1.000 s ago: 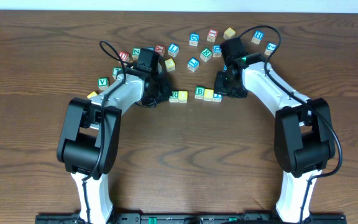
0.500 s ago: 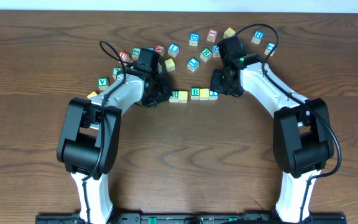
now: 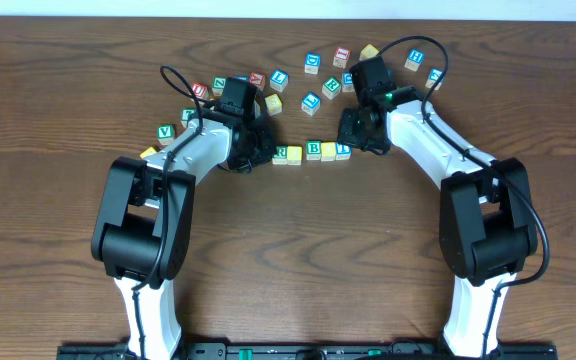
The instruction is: Spell out ROBOT
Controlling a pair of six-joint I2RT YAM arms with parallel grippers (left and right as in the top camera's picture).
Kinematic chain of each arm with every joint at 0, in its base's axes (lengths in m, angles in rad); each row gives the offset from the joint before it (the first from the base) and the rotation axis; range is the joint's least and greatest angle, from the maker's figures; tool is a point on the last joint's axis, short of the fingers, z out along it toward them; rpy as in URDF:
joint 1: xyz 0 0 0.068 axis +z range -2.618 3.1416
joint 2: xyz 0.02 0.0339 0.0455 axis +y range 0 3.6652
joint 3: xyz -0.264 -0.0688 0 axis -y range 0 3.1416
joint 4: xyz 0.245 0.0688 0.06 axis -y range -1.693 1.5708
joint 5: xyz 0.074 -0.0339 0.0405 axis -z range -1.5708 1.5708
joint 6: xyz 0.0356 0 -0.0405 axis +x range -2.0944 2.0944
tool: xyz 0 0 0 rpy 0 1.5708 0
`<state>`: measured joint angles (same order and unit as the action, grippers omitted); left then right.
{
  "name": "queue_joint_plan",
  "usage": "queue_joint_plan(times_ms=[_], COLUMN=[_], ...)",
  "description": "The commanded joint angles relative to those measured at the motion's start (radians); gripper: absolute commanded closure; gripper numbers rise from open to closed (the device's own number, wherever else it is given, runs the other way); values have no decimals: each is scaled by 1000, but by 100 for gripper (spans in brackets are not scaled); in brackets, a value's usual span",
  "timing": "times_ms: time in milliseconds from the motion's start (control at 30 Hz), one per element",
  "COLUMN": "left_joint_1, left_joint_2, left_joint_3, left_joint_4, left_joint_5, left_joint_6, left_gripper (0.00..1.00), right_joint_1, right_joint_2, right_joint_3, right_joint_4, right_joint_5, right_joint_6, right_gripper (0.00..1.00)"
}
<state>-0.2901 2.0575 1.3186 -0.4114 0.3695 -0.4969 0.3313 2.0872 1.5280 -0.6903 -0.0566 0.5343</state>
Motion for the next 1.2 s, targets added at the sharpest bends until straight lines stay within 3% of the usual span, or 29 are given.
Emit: queue_joint_plan(times_ms=[0,1167], left_joint_1=[-4,-4], left_joint_2=[29,29], left_joint_3=[-6,-6], left_joint_4=[-6,-5], left_joint_5=[8,8], left_joint_6=[7,7], left_gripper=[93,93], right_joint_1=[6,25], right_joint_2=[5,10], right_joint_3=[-7,-7], right_joint_4=[-1,-55], right_joint_5=[-6,-29], right_joint_6=[11,21], right_gripper=[99,98])
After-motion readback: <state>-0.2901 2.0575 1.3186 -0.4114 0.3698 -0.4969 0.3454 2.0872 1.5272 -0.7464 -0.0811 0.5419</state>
